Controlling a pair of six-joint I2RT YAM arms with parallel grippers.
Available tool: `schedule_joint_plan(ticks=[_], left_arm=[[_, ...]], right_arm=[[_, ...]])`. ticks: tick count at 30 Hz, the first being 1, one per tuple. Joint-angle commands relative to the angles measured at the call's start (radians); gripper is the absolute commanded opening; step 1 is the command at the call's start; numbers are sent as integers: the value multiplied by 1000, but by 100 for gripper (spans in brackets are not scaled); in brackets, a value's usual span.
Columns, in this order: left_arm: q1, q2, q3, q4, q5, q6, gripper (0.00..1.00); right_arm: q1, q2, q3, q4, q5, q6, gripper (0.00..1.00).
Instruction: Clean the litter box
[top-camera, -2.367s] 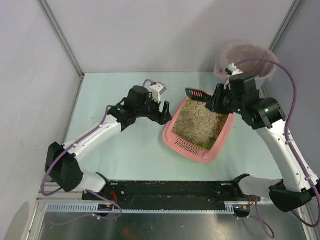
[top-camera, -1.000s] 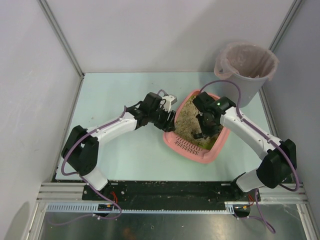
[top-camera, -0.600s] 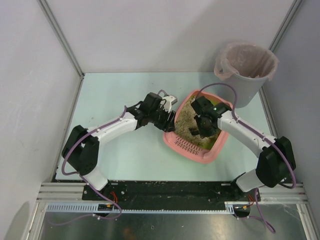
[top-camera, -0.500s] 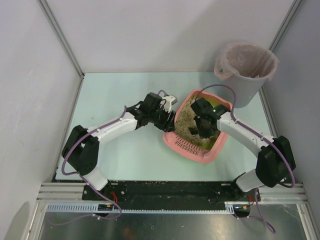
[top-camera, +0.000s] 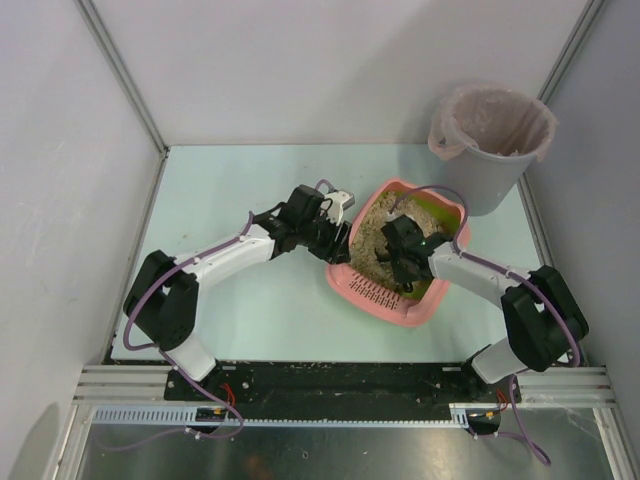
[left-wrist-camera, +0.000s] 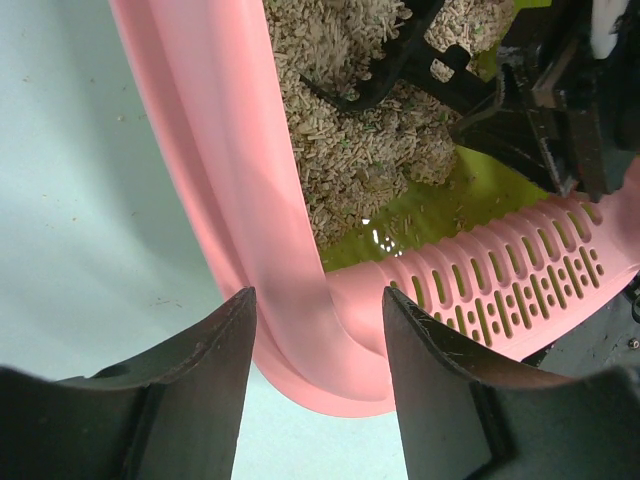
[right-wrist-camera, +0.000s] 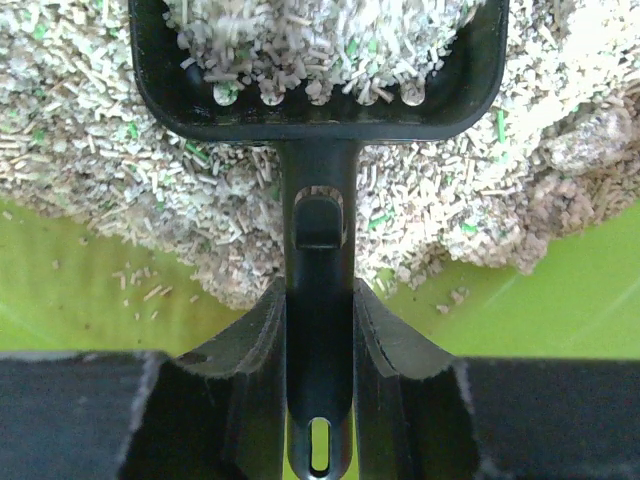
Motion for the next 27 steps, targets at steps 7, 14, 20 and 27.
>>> schedule_joint_plan(ticks=[7, 14, 20, 27], left_arm=[[-6, -20, 8, 7, -4, 13, 58], [-6, -46, 6, 5, -19, 16, 61], [-6, -87, 11, 5, -36, 22, 82], [-1, -167, 49, -4, -47, 45, 89]], right_arm=[[11, -93, -177, 500, 118, 58, 0], [23, -267, -300, 570, 147, 69, 0], [26, -387, -393, 623, 161, 59, 0], [77, -490, -522, 739, 222, 43, 0]])
